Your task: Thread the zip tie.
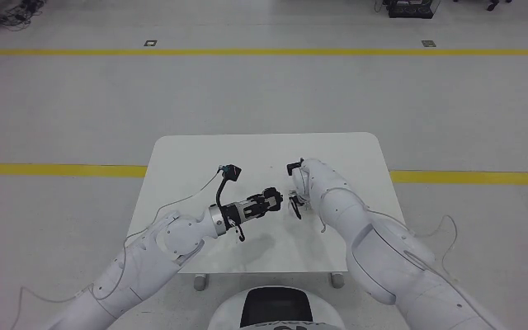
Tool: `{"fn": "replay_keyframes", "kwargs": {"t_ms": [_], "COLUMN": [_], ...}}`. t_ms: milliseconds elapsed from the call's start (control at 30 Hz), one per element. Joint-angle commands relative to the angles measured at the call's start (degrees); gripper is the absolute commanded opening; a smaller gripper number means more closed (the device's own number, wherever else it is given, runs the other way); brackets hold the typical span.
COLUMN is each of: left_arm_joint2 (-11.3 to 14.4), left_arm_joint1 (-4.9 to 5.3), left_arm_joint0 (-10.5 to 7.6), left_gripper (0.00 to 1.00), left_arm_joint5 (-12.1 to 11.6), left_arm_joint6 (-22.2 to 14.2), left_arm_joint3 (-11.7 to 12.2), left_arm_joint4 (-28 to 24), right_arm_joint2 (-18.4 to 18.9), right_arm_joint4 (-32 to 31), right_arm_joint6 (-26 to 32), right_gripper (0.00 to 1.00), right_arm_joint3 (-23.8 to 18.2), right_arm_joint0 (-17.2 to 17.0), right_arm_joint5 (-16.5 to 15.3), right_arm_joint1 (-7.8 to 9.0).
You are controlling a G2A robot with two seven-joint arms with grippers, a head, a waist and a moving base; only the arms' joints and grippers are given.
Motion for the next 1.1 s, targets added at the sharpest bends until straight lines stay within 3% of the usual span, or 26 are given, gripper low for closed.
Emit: {"fn": "replay_keyframes", "kwargs": {"t_ms": [0, 367, 567, 767, 1067], "left_arm_joint2": [0.0, 0.0, 0.0, 0.0, 0.0], "left_arm_joint1": [0.0, 0.0, 0.0, 0.0, 0.0], "left_arm_joint0": [0.0, 0.0, 0.0, 0.0, 0.0], "left_gripper": [0.0, 0.0, 0.0, 0.0, 0.0], "left_arm_joint5": [0.0, 0.0, 0.0, 0.0, 0.0], "left_arm_joint6": [0.0, 0.0, 0.0, 0.0, 0.0], "left_arm_joint3": [0.0, 0.0, 0.0, 0.0, 0.0], "left_arm_joint4": [0.0, 0.0, 0.0, 0.0, 0.0], "right_arm_joint2": [0.15, 1.29, 3.09, 5.22, 8.75], "right_arm_joint4": [0.06, 0.59, 2.39, 4.38, 7.66], "right_arm_joint6": [-0.46, -2.44, -4.12, -5.2, -2.96], "right_gripper": [0.4, 0.36, 0.36, 0.37, 0.39], "right_arm_joint3": [-0.15, -1.22, -1.26, -1.47, -2.36], "right_arm_joint0": [0.14, 1.37, 2.86, 4.36, 5.75], "right_arm_joint5": [-0.14, -0.24, -2.03, -5.46, -14.06], "right_arm_joint1": [-0.01, 0.21, 1.34, 3.18, 6.92]}}
